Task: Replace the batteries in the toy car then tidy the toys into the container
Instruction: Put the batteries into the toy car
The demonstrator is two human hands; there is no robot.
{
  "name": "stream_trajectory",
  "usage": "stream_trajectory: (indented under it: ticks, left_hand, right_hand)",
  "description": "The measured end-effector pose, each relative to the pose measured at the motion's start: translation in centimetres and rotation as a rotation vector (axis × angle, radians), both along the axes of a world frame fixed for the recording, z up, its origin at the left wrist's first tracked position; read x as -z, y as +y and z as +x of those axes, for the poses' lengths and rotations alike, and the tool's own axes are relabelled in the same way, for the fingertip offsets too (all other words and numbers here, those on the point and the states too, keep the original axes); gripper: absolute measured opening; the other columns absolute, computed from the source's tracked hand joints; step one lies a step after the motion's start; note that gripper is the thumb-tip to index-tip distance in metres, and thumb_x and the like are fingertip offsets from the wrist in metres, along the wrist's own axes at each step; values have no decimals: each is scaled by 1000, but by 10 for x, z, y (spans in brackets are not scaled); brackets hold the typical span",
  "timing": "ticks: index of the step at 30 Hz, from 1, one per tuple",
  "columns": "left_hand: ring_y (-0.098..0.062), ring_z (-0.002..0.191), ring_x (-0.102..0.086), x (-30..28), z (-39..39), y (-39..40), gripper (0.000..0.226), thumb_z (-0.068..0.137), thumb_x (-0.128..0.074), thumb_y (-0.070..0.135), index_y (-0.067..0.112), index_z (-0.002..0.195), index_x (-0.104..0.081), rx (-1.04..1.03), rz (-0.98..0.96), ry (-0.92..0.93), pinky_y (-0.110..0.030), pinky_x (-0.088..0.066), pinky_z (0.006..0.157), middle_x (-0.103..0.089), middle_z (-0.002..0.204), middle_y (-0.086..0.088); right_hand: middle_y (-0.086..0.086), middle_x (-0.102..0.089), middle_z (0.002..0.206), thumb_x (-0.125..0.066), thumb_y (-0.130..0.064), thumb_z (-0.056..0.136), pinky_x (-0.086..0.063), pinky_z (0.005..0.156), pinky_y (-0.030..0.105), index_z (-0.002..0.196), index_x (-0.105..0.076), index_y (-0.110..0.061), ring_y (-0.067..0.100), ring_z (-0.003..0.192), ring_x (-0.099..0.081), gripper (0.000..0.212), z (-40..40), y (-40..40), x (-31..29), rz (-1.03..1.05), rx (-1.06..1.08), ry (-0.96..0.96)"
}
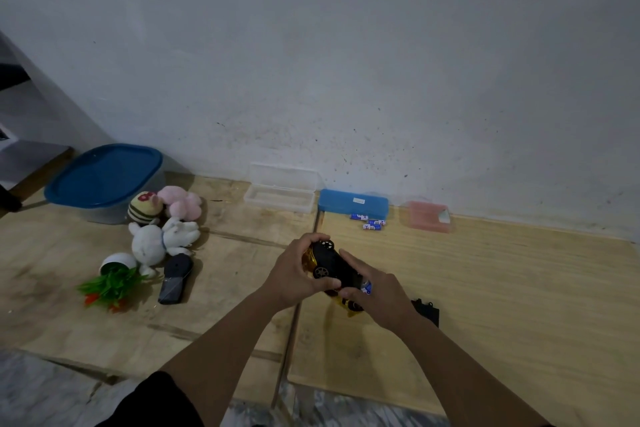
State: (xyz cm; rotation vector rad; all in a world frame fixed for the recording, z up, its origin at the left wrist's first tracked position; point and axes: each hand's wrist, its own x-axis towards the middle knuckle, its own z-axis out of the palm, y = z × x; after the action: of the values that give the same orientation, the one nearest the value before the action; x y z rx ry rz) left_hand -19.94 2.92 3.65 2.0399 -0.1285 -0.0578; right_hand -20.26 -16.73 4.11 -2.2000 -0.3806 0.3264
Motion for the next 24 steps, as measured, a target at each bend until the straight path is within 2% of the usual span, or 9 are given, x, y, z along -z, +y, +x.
stream_trajectory:
  ticks: [2, 4, 6, 8, 11, 17, 20, 22, 24]
  left_hand:
    - [-10, 106, -59, -1, -1, 2, 71, 60, -80, 53, 42, 122, -46, -24, -29, 30, -24, -53, 88, -55, 117, 3]
    - [-11, 98, -62, -5, -1, 2, 66, 72, -77, 45, 36, 128, -44, -56, -82, 66, -17, -54, 79, -57, 110, 2]
    - [-12, 99, -61, -6, 2, 2, 66, 79, -72, 39, 34, 135, -38, -87, -137, 108, -18, -53, 83, -57, 111, 4]
    - [-19, 112, -58, -7, 6, 1, 79, 75, -68, 56, 47, 141, -25, -108, -188, 181, -37, -50, 96, -52, 123, 0]
    - [-25, 118, -54, -9, 12, -4, 87, 72, -57, 71, 56, 141, -7, -110, -153, 296, -47, -46, 100, -49, 132, -3]
    - [-26, 119, -53, -7, 18, -10, 81, 70, -54, 71, 55, 140, -16, -103, -123, 364, -48, -48, 97, -49, 137, -8]
    - [-25, 118, -51, -9, 21, -10, 68, 82, -63, 51, 51, 139, -26, -92, -186, 423, -43, -50, 93, -44, 138, -6]
    - [-25, 116, -51, -9, 22, -8, 66, 85, -65, 37, 47, 140, -29, -78, -196, 440, -40, -50, 89, -43, 137, -8]
    - [-27, 116, -50, -7, 24, -7, 69, 84, -66, 32, 46, 141, -30, -85, -163, 449, -41, -50, 90, -43, 136, -10]
  right_hand:
    - [-28, -51, 90, -64, -31, 86, -41, 62, 6, 137, -19, -49, -3, 72, -50, 70, -3, -2, -1, -38, 16, -29]
    - [-26, -48, 76, -61, -35, 88, -39, 62, 10, 132, -14, -58, 0, 69, -49, 69, -6, -3, -1, -124, -18, -69]
    - [-15, -65, 101, -60, -40, 87, -46, 78, 22, 129, -13, -66, 10, 89, -58, 68, -9, -5, 0, -166, -58, -59]
    - [-4, -62, 125, -61, -46, 84, -48, 91, 32, 125, -8, -73, 14, 106, -58, 71, -10, -7, 3, -204, -120, -60]
    - [-1, -58, 131, -66, -50, 77, -40, 101, 31, 121, -9, -75, 16, 117, -53, 76, -11, -2, 1, -246, -201, -31]
    - [-9, -52, 138, -71, -53, 70, -22, 104, 20, 120, -23, -74, 5, 127, -45, 72, -9, -2, 10, -139, -192, 51]
    - [-10, -48, 140, -64, -64, 67, -24, 105, 10, 124, -26, -69, 1, 126, -41, 69, -10, -2, 14, -93, -179, 87]
    - [-11, -44, 142, -71, -44, 75, -27, 87, -5, 127, -29, -61, -3, 122, -39, 69, -12, 0, 14, -34, -170, 132]
    - [-16, -41, 139, -73, -28, 78, -31, 79, -7, 128, -33, -55, -4, 119, -41, 69, -15, 1, 15, 48, -149, 185]
